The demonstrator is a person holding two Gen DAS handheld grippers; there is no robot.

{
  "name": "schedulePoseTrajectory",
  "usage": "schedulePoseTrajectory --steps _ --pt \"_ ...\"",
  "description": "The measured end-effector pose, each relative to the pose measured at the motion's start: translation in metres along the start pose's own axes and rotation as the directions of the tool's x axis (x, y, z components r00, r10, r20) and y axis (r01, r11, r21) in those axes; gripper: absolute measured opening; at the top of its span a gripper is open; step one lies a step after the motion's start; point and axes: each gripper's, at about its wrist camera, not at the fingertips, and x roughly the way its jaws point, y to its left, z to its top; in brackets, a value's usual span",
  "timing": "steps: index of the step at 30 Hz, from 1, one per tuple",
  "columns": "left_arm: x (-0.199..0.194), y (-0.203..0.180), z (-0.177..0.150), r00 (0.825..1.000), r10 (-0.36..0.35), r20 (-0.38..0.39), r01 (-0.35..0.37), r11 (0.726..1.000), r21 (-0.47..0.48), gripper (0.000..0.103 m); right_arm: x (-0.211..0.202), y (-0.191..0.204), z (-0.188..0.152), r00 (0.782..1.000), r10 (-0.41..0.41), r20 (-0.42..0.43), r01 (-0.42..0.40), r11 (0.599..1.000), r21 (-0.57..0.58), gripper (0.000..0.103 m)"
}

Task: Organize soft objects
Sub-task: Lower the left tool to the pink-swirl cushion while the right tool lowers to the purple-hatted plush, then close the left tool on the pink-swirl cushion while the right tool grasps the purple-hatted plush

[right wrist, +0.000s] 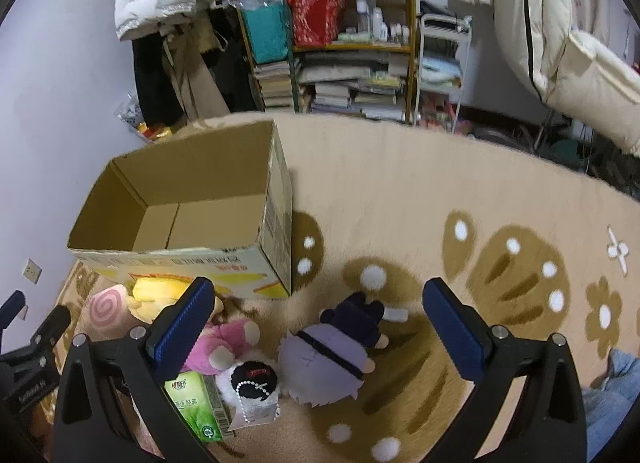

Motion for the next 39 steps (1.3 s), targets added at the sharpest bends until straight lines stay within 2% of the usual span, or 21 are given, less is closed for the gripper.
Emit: schedulePoseTrajectory --steps 6,10,16,24,28,34,39 --pt "0.025 0.002 0.007 1.0 -0.01 -0.029 0.009 1.0 -0.017 0.102 0.026 -0.008 -0.007 0.995 0.022 -0.094 -0.017 0.998 0.052 0.103" --pt "0.046 0.002 0.009 0.998 -0.009 -0.062 0.007 1.0 -0.029 0.102 0.045 -0.013 -0.014 0.986 0.009 -0.169 0.003 0.998 0.07 0.103" --pt "0.063 -0.002 0.006 0.995 -0.017 -0.097 0.015 1.0 -0.02 0.102 0.061 -0.02 -0.016 0.977 0.001 -0.214 0.021 0.995 0.099 0.103" --pt "0.082 -0.004 0.0 0.989 -0.028 -0.146 0.024 0.999 -0.031 0.102 0.084 -0.032 -0.024 0.953 0.03 -0.301 0.026 0.983 0.18 0.096" --pt "0.089 -0.002 -0.003 0.985 -0.03 -0.173 0.023 0.999 -0.043 0.102 0.089 -0.04 -0.024 0.949 0.028 -0.314 0.035 0.981 0.192 0.095" --pt "0.096 -0.002 -0.009 0.977 -0.03 -0.209 0.02 0.998 -0.052 0.102 0.107 -0.04 -0.024 0.929 0.051 -0.368 0.024 0.98 0.197 0.087" --pt "0.102 0.0 -0.012 0.972 -0.04 -0.23 0.024 0.997 -0.071 0.102 0.118 -0.037 -0.024 0.914 0.085 -0.398 -0.009 0.982 0.188 0.076"
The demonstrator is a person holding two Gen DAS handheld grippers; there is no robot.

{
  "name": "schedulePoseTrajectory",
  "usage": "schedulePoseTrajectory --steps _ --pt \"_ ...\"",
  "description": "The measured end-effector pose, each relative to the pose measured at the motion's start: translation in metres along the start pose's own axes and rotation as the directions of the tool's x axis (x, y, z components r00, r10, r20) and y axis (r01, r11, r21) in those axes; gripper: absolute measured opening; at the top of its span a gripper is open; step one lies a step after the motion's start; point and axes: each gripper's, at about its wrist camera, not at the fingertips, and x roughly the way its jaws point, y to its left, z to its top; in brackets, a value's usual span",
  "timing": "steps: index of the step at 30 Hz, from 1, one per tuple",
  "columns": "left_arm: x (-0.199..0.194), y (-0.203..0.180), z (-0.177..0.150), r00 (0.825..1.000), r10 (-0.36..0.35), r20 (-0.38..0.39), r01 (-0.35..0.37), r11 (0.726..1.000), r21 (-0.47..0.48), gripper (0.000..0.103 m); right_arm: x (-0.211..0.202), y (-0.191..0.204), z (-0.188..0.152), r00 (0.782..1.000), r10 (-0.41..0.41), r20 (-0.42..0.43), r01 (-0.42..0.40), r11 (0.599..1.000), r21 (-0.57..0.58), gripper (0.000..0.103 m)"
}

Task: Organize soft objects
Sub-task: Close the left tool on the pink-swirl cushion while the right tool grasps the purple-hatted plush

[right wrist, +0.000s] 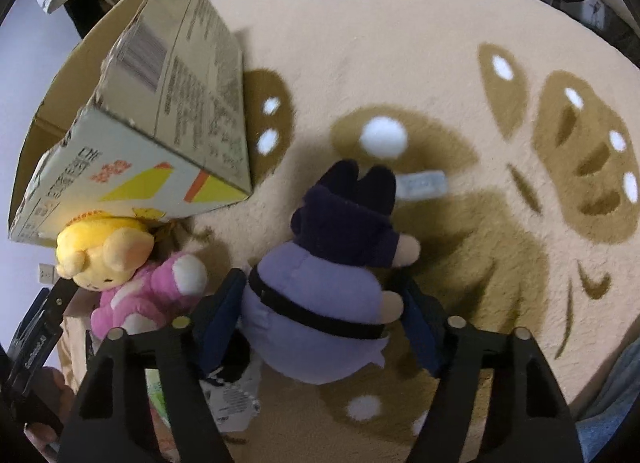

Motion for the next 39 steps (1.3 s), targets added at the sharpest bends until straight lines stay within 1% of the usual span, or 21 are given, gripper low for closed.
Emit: schedulePoseTrajectory --steps 2,3,4,6,7,8,12,14,16,21,22,23,25,27,30,31,32,33,34,37,39 --pt "0.006 0.003 -0.001 1.0 -0.011 -0.026 0.011 1.0 -0.015 0.099 0.001 0.002 0.001 1.0 -0.003 0.001 0.003 1.0 -0.013 0.071" --pt "0.008 0.004 -0.002 0.999 -0.021 -0.037 0.02 1.0 -0.022 0.094 0.002 0.003 0.002 1.0 0.0 -0.002 0.0 1.0 -0.018 0.069" --pt "0.01 0.005 -0.002 0.998 -0.035 -0.049 0.033 0.999 -0.03 0.092 0.003 0.004 0.004 1.0 0.001 -0.001 -0.001 1.0 -0.024 0.068" --pt "0.014 0.008 -0.003 0.996 -0.067 -0.066 0.063 0.997 -0.053 0.083 0.005 0.009 0.002 1.0 -0.002 0.004 0.002 0.999 -0.04 0.062" --pt "0.014 0.01 -0.003 0.995 -0.078 -0.065 0.075 0.995 -0.061 0.079 0.003 0.013 -0.001 1.0 -0.009 0.009 0.009 0.999 -0.048 0.062" --pt "0.013 0.01 -0.003 0.994 -0.089 -0.061 0.085 0.994 -0.066 0.078 0.004 0.016 0.001 1.0 -0.012 0.012 0.012 0.998 -0.058 0.062" --pt "0.011 0.009 -0.007 0.996 -0.074 -0.044 0.072 0.996 -0.052 0.07 0.002 0.02 -0.001 0.998 -0.03 0.048 0.034 0.994 -0.1 0.061" --pt "0.01 0.01 -0.007 0.995 -0.083 -0.047 0.081 0.996 -0.048 0.066 0.0 0.023 0.003 0.997 -0.029 0.071 0.037 0.993 -0.113 0.061" --pt "0.007 0.01 -0.008 0.996 -0.083 -0.042 0.081 0.996 -0.049 0.062 -0.005 0.023 0.01 0.995 -0.021 0.094 0.033 0.991 -0.127 0.061" --pt "-0.001 0.015 -0.011 0.996 -0.078 -0.037 0.076 0.996 -0.053 0.053 -0.01 0.035 0.015 0.991 -0.021 0.132 0.041 0.988 -0.147 0.061" --pt "-0.003 0.017 -0.012 0.996 -0.08 -0.037 0.078 0.995 -0.057 0.052 -0.011 0.037 0.013 0.991 -0.017 0.136 0.036 0.989 -0.143 0.061" --pt "-0.005 0.018 -0.013 0.996 -0.082 -0.036 0.08 0.995 -0.06 0.052 -0.016 0.028 0.015 0.99 -0.008 0.141 0.027 0.991 -0.132 0.061" --pt "-0.011 0.02 -0.015 0.997 -0.079 -0.025 0.077 0.995 -0.064 0.052 -0.018 0.026 0.019 0.988 0.007 0.152 0.012 0.993 -0.12 0.061" --pt "-0.018 0.02 -0.017 0.998 -0.064 -0.008 0.064 0.997 -0.049 0.052 -0.019 0.023 0.025 0.987 0.011 0.159 0.008 0.993 -0.121 0.061" --pt "-0.028 0.019 -0.023 0.999 -0.041 0.014 0.041 0.999 -0.026 0.052 -0.017 0.014 0.019 0.987 0.02 0.159 0.001 0.992 -0.129 0.061" --pt "-0.031 0.02 -0.025 0.999 -0.031 0.023 0.032 0.999 -0.017 0.052 -0.016 0.015 0.023 0.987 0.022 0.162 0.0 0.991 -0.136 0.061" --pt "-0.034 0.02 -0.026 0.999 -0.023 0.03 0.024 1.0 -0.012 0.052 -0.023 0.019 0.012 0.986 0.021 0.167 0.003 0.99 -0.142 0.061" --pt "-0.037 0.019 -0.028 0.999 -0.014 0.037 0.014 1.0 -0.007 0.052 -0.026 0.022 0.009 0.984 0.015 0.18 0.013 0.988 -0.151 0.061" --pt "-0.041 0.018 -0.029 0.999 -0.004 0.044 0.004 1.0 -0.002 0.052 -0.032 0.024 -0.004 0.981 0.011 0.193 0.02 0.987 -0.158 0.061" --pt "-0.053 0.02 -0.032 0.997 0.004 0.075 -0.004 1.0 0.003 0.052 -0.046 0.029 -0.004 0.97 0.016 0.245 0.028 0.985 -0.172 0.061" --pt "-0.06 0.023 -0.034 0.995 0.011 0.096 -0.012 1.0 0.004 0.052 -0.062 0.034 -0.016 0.96 0.036 0.277 0.014 0.984 -0.175 0.061"
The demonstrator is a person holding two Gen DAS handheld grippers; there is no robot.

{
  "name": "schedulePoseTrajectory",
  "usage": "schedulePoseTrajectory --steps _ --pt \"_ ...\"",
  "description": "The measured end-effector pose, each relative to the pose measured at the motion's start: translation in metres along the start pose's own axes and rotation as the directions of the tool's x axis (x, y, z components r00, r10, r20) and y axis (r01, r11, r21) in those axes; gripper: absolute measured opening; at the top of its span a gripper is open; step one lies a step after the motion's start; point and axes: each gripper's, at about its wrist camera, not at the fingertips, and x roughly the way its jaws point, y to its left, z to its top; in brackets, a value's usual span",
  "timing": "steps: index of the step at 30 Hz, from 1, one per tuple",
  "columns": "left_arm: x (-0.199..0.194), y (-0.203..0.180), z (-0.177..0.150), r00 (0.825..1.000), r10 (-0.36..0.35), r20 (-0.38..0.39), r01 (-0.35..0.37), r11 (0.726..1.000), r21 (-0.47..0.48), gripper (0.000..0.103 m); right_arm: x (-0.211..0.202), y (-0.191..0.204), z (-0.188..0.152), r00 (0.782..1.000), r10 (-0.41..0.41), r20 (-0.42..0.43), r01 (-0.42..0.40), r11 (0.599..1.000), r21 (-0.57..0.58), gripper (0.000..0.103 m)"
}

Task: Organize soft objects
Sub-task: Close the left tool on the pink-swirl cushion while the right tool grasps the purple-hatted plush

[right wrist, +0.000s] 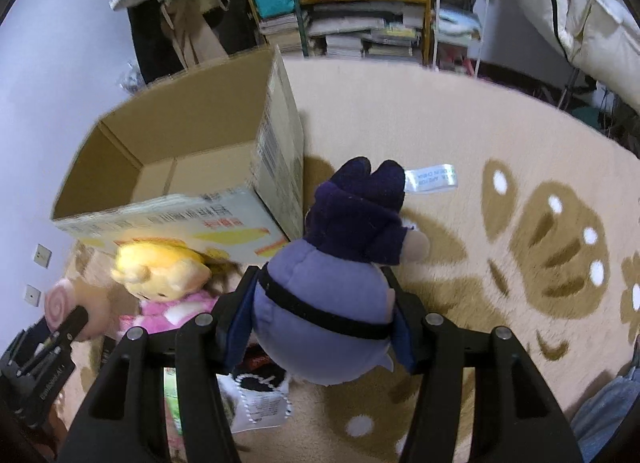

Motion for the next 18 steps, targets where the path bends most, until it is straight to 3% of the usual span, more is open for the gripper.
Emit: schedulePoseTrajectory --steps 5,11,18 --pt "-0.021 0.003 0.0 0.998 0.012 0.062 -0.012 1.0 0.002 0.051 -0.042 0.011 -0.002 0.992 0.049 0.116 -0.047 0.999 -0.02 0.061" --pt "-0.058 0.001 0.011 0.983 -0.005 0.185 0.003 1.0 0.009 0.051 -0.088 0.032 -0.004 0.965 0.098 0.245 -0.087 0.995 -0.054 0.061" --pt "-0.075 -0.009 0.041 0.963 -0.024 0.27 0.013 0.999 0.041 0.051 -0.107 0.052 0.01 0.935 0.136 0.329 -0.099 0.987 -0.126 0.061"
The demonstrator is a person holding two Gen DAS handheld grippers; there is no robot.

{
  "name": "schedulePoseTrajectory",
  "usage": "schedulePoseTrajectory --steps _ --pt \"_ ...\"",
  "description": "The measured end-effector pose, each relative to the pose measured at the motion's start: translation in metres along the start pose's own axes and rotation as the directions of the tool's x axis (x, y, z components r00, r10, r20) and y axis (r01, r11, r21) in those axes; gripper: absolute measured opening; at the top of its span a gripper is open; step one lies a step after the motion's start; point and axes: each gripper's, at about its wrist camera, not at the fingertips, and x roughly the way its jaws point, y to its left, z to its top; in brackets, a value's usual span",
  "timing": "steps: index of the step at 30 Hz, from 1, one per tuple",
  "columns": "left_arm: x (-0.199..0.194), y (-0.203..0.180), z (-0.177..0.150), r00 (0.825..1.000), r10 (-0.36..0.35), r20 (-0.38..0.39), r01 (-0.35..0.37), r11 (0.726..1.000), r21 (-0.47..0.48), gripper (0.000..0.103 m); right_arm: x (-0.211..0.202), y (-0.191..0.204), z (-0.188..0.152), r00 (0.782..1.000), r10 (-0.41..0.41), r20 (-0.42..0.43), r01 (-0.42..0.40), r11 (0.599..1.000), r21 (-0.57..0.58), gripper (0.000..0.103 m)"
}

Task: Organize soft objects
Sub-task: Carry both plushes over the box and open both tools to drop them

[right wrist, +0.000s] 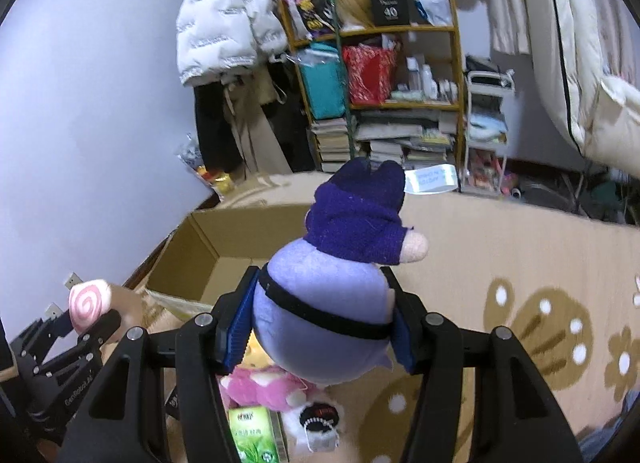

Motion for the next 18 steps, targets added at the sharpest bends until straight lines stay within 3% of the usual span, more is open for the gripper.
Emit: schedulePoseTrajectory --steps 3,18 --pt "0.006 -0.006 0.011 1.0 0.001 0.002 -0.001 1.0 0.012 0.051 0.002 0.009 0.009 0.999 -0.031 0.028 0.032 0.998 -0.049 0.061" --pt "0.049 -0.024 0.06 1.0 -0.005 0.03 0.004 0.999 0.041 0.052 0.053 0.026 0.029 1.0 0.017 -0.02 -0.02 0.991 -0.134 0.061"
